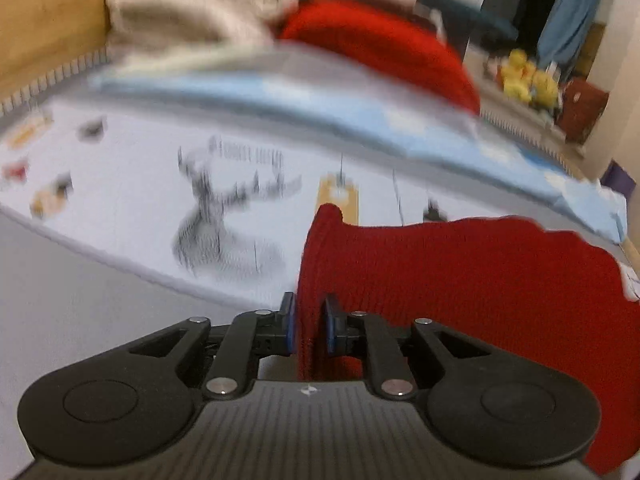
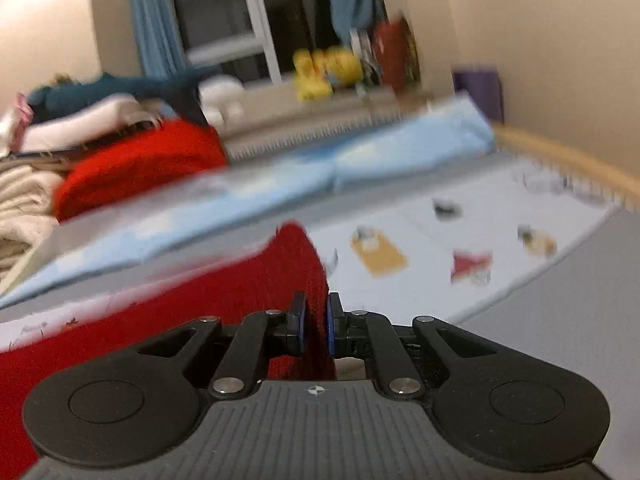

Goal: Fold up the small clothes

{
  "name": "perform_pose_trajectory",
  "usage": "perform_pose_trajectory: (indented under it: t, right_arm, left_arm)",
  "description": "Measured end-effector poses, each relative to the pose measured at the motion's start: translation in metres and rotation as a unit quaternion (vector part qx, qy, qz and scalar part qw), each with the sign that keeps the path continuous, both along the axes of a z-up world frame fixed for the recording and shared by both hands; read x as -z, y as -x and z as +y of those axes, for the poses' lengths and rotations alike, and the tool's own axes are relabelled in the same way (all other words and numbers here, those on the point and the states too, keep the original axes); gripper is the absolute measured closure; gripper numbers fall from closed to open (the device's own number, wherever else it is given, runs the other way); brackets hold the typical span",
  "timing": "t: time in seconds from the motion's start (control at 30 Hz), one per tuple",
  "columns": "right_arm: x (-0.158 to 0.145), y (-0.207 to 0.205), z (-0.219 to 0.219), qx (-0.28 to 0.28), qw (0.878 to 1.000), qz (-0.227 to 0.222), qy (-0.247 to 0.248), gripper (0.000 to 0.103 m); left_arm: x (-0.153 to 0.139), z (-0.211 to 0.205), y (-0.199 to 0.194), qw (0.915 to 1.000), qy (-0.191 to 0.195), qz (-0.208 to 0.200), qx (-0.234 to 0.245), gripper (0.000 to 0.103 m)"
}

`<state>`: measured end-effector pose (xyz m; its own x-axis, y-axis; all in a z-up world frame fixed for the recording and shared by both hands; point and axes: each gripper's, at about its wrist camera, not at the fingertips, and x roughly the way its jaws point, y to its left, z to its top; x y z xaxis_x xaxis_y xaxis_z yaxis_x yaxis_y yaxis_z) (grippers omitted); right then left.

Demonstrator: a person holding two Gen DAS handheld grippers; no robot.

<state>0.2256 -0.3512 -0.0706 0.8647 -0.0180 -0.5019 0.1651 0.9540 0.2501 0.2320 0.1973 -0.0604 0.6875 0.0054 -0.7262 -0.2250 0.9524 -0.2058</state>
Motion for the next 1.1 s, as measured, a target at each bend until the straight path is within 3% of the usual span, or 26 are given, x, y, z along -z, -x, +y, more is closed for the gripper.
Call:
perform_pose_trajectory:
  t: [0.03,0.13,0.2,0.27,0.4,0.5,0.53,0.57,0.63,0.73,0.77,0.83,0.93,1.0,1.1]
  right_arm:
    - [0.010,-0.008,-0.004,0.002,0.999,0.045,-0.019,0.088]
    - [0.029,-0.013,-0.012,0.005,0.990,0.131,-0.044,0.083]
    - [0.037,-0.010,-0.015,-0.008,0.984,0.173,-0.050,0.079]
    - [0.044,-0.003,-0.017,-0.016,0.976,0.209,-0.062,0.072]
    - [0.053,0.019,-0.029,-0.020,0.962,0.252,-0.101,0.067]
    - [0.052,0.034,-0.030,-0.027,0.956,0.268,-0.113,0.067]
    - [0.053,0.038,-0.031,-0.030,0.955,0.271,-0.116,0.067]
    - [0.052,0.042,-0.030,-0.034,0.953,0.276,-0.117,0.067]
    - [0.051,0.047,-0.028,-0.046,0.952,0.278,-0.119,0.090]
    - [0.022,0.060,-0.028,-0.045,0.971,0.202,-0.119,0.091]
    - [0.012,0.064,-0.030,-0.044,0.976,0.172,-0.129,0.091]
    - [-0.001,0.068,-0.030,-0.042,0.981,0.142,-0.121,0.091]
    - [0.021,0.058,-0.027,-0.034,0.973,0.208,-0.091,0.091]
    - [0.040,0.052,-0.024,-0.035,0.959,0.267,-0.094,0.089]
    - [0.033,0.053,-0.016,-0.037,0.963,0.259,-0.059,0.088]
  left_arm:
    - [0.003,0.003,-0.001,0.9998,0.005,0.017,0.002,0.086]
    - [0.012,0.018,0.005,0.9968,0.043,0.068,0.001,0.065]
    - [0.025,0.030,0.012,0.9880,0.103,0.115,0.009,0.065]
    - [0.037,0.039,0.024,0.9792,0.132,0.153,0.018,0.064]
    - [0.048,0.032,0.041,0.9722,0.117,0.197,0.047,0.063]
    - [0.050,0.025,0.052,0.9698,0.123,0.202,0.059,0.069]
    - [0.048,0.024,0.054,0.9704,0.121,0.200,0.062,0.089]
    - [0.044,0.022,0.056,0.9718,0.117,0.194,0.067,0.089]
    - [0.030,0.021,0.061,0.9788,0.100,0.164,0.070,0.090]
    - [0.000,0.025,0.075,0.9872,0.112,0.094,0.065,0.091]
    - [-0.004,0.024,0.076,0.9887,0.103,0.088,0.064,0.091]
    - [0.008,0.023,0.074,0.9868,0.088,0.122,0.060,0.090]
    - [0.031,0.019,0.069,0.9773,0.073,0.192,0.054,0.085]
    - [0.024,0.016,0.070,0.9804,0.061,0.180,0.051,0.083]
    - [-0.002,0.009,0.076,0.9911,0.010,0.122,0.051,0.082]
